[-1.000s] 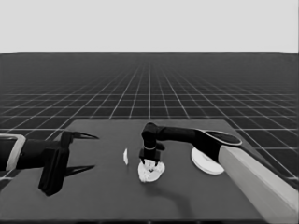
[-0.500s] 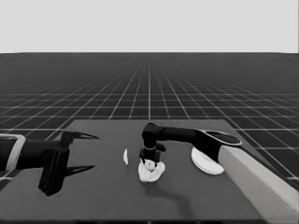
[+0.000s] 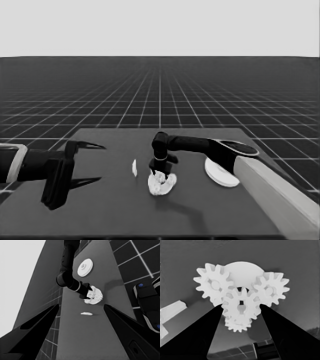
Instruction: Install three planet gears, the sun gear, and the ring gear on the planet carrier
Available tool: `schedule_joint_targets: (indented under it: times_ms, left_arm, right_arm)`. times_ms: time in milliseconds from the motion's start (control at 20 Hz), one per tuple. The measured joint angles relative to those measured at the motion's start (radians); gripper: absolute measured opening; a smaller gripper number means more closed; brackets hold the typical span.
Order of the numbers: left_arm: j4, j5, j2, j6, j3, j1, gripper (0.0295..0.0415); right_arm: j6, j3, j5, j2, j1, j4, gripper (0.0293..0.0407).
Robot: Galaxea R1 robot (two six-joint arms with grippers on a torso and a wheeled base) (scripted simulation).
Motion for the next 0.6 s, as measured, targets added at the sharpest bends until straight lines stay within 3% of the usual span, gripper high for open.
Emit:
schedule_joint_targets:
  times_ms: [600]
  left_arm:
    - [0.000, 0.000, 0.000, 0.000, 0.000, 0.000, 0.0385]
  right_arm:
    - [0.126, 0.000, 0.000, 0.000, 0.000, 0.000, 0.0309]
